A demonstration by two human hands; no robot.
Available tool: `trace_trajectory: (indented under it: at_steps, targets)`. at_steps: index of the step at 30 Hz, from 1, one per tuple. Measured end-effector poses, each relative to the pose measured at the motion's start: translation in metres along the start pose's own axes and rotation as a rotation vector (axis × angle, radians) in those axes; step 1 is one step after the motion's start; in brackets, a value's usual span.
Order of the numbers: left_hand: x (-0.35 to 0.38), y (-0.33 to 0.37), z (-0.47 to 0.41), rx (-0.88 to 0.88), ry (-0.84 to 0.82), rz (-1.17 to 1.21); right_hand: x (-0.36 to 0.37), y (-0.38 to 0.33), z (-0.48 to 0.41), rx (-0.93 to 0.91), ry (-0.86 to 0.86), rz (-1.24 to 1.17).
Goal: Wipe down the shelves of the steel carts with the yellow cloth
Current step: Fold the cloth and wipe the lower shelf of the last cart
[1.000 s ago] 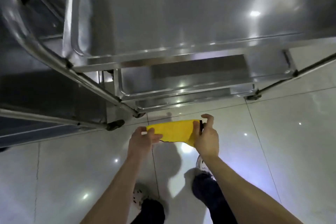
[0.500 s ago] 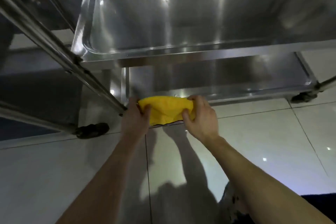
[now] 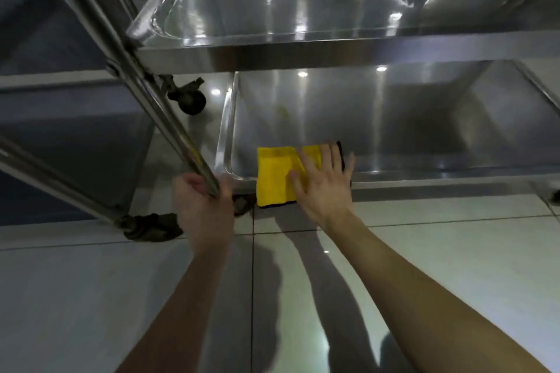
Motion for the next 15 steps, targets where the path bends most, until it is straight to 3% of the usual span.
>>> trace_trajectory:
  at_steps: [3, 5, 8, 15]
  targets:
    - [-0.012, 0.009, -0.028, -0.011, 0.019, 0.174, 0.023, -0.024, -0.002, -0.110, -0.145, -0.005]
    - [-0.006, 0.034, -0.042, -0.014, -0.145, 0.279, 0.040, -0.027, 0.000, -0.143, -0.273, 0.049]
    - [0.005, 0.062, -0.052, -0.067, -0.347, 0.458, 0.042, -0.022, -0.001, -0.129, -0.318, 0.045]
    - [0.009, 0.056, -0.054, -0.043, -0.390, 0.398, 0.038, 0.033, -0.036, -0.006, -0.434, -0.035]
Point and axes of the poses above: each hand's wrist, its own z-axis away from the middle knuckle, its own x-axis out of the palm, y = z × x, the point moved 4 cm from there along -z, towards the middle knuckle, and after that the axes turned 15 degrees about -x, right-handed, at the moved point
